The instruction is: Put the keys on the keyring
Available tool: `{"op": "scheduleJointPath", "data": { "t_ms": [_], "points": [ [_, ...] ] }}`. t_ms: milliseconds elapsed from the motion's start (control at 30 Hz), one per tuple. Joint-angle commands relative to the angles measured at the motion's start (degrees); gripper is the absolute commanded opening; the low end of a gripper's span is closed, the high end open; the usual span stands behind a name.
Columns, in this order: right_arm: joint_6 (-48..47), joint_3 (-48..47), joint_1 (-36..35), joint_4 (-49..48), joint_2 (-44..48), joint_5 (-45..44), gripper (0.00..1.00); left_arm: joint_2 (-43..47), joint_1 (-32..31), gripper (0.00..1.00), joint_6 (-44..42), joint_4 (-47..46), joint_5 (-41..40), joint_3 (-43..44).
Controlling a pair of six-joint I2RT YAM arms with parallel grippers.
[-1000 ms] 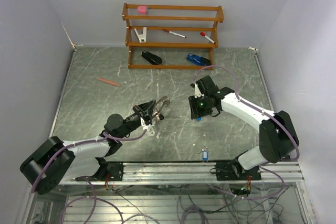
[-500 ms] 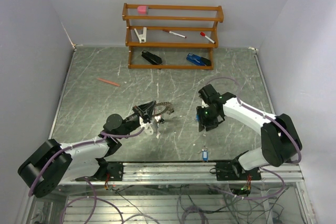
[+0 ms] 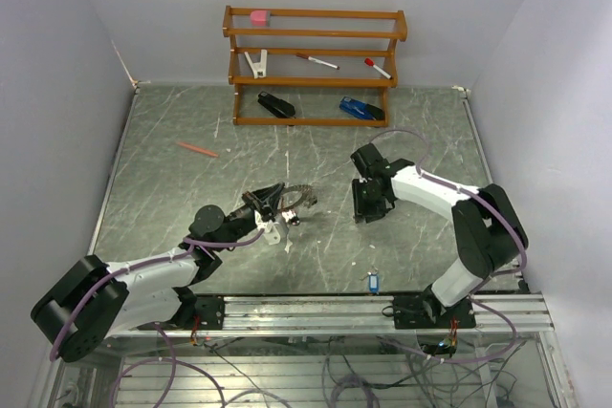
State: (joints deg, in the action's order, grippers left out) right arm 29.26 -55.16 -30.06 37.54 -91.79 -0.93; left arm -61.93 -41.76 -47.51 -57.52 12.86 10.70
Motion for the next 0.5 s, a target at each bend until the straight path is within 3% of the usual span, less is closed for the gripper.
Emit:
{"op": "scheduleJointPath", "data": {
  "t_ms": [0,467],
  "points": [
    [-3.07,-1.83,0.18,-4.02,-2.59,-2.15,0.32,1.15,0.45,0.07,1.20,-2.40,0.24,2.06],
    [-5.74,-4.25,0.34,-5.73,-5.89,-1.99,0.28,0.91,0.72,0.07,2.36,-2.10,-0.23,2.51]
  ]
}}
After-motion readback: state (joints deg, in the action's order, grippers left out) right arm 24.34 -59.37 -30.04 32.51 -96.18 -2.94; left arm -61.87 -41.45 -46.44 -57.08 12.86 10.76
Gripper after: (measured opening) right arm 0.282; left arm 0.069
